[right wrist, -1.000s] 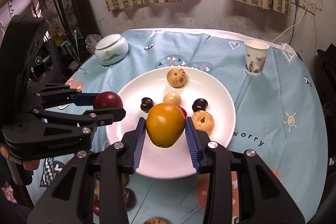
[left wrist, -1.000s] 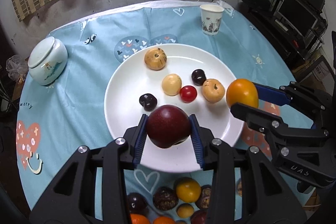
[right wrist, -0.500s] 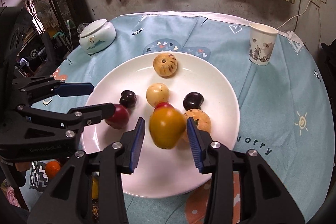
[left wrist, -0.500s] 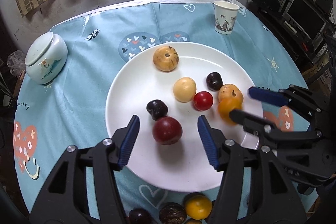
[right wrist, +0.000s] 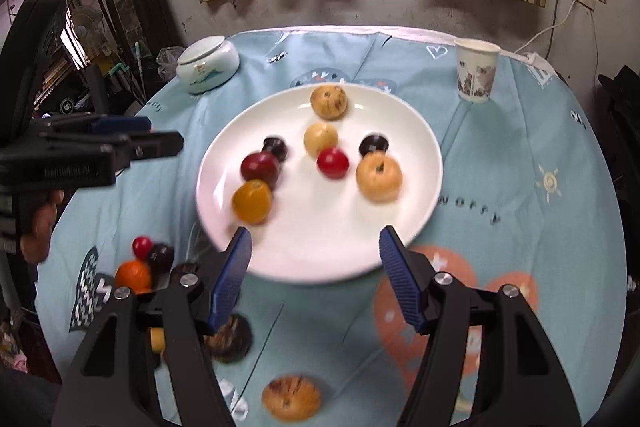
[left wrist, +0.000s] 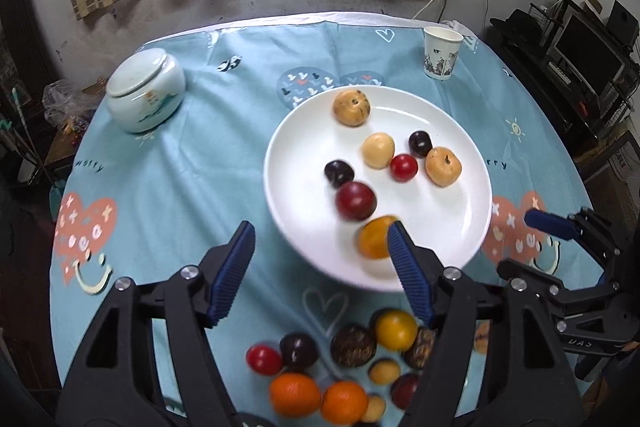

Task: Organize fruits
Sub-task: 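Grasp another dark red plum with the left tool while the right tool grasps a red plum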

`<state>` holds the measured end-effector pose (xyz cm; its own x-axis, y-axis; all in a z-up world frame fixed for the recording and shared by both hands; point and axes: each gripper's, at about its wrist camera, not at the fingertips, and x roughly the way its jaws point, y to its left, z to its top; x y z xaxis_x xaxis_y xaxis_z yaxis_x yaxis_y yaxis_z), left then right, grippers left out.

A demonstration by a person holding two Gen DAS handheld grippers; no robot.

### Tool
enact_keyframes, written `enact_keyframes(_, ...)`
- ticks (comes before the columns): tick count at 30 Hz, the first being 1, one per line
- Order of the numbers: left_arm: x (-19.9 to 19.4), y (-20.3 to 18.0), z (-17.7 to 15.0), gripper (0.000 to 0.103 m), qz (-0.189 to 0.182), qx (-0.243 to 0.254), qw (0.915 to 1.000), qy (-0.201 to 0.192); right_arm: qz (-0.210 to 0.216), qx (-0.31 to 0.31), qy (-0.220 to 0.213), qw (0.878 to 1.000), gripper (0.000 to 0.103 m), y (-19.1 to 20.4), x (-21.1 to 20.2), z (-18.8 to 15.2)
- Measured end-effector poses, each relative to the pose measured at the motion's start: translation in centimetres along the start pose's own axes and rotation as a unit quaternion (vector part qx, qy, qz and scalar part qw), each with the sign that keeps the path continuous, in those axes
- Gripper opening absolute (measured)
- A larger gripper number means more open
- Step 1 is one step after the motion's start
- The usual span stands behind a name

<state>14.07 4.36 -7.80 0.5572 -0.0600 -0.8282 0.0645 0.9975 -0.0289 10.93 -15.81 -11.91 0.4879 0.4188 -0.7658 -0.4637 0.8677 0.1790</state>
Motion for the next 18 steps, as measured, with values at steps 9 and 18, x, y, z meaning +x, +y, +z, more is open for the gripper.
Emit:
enact_keyframes(9, -3.9, -1.0, -9.1, 0.071, -0.016, 0.035, 0.9987, 0.033, 0.019, 0.012, 0.047, 0.999, 0.067, 2.3, -2.3, -8.4)
enact_keyframes(18, -1.7, -3.5, -17.2, 0.071, -0.043, 0.054, 0.9918, 0.107, 0.027, 0.012, 0.058, 0.998, 0.067, 3.6, -3.4, -10.9)
